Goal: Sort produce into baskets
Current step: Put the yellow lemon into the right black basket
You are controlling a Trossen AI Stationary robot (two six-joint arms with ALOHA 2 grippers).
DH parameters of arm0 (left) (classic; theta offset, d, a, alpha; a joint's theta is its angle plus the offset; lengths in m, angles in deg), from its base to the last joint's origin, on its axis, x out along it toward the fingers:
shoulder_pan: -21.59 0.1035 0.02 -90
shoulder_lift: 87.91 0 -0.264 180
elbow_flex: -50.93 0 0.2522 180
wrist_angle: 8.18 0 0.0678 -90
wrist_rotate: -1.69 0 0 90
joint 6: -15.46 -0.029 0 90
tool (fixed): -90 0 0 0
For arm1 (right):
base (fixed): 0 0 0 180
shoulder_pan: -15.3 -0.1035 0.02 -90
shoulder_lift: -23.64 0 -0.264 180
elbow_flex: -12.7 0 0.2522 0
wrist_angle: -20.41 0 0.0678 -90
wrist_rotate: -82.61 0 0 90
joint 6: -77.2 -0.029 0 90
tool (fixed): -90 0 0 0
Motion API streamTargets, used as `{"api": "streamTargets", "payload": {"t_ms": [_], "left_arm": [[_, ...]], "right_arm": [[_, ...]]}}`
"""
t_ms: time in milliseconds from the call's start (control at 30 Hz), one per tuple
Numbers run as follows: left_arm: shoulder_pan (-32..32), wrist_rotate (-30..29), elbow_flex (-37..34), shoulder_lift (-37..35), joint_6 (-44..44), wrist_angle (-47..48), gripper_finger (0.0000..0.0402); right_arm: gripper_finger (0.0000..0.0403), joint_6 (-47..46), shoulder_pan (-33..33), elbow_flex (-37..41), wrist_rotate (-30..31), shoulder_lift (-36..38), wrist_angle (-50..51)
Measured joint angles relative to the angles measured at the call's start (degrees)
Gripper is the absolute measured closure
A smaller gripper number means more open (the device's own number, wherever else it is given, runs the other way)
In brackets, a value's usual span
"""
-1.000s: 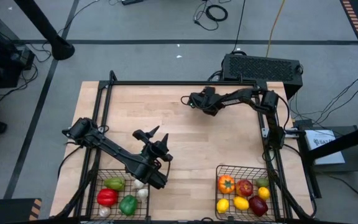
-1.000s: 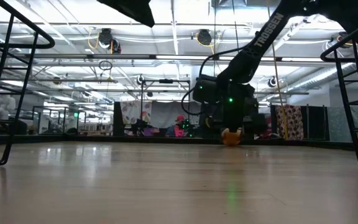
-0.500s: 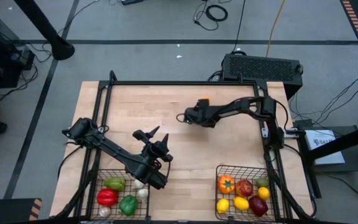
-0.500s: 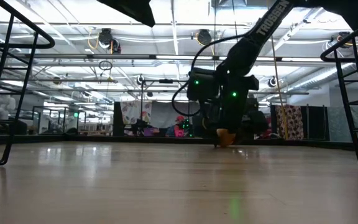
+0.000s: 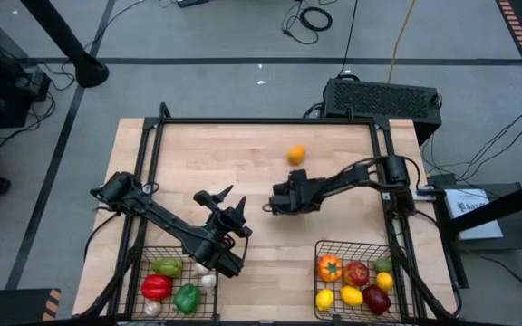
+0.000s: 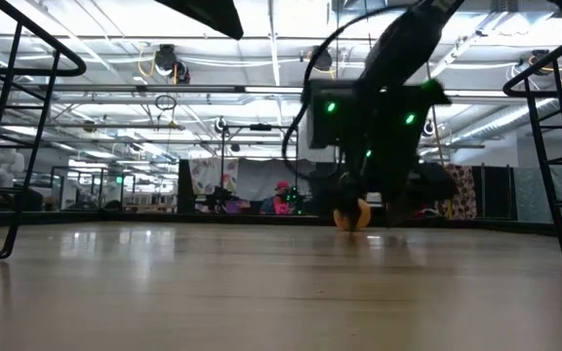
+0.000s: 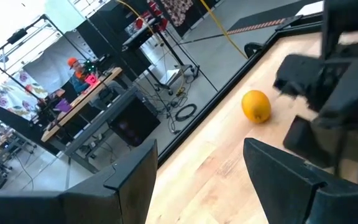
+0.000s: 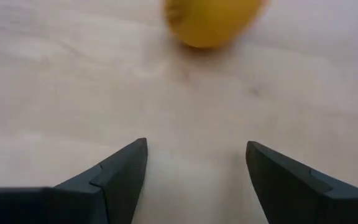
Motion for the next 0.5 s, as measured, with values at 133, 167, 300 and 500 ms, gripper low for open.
{"api": "streamTargets", "payload": {"t_ms": [133, 167, 300, 500], "left_arm": [[-0.02, -0.17, 0.00, 0.00, 0.04, -0.02, 0.0158], [0.00, -0.19, 0.00, 0.00, 0.05, -0.02, 0.0158], [0.00, -0.20, 0.20, 0.00, 0.04, -0.01, 0.0158], [-0.15, -0.60, 1.46, 0.02, -0.06, -0.02, 0.0158]], "right_arm": [[0.0126, -3.19, 0.52, 0.07, 4.80, 5.40, 3.12], [0.0118, -2.73, 1.35, 0.03, 6.95, 6.83, 3.40], [0.0065, 4.19, 5.59, 0.03, 8.99, 11.46, 0.65], [0.0015, 14.63, 12.25, 0.03, 4.86, 12.82, -8.30]]}}
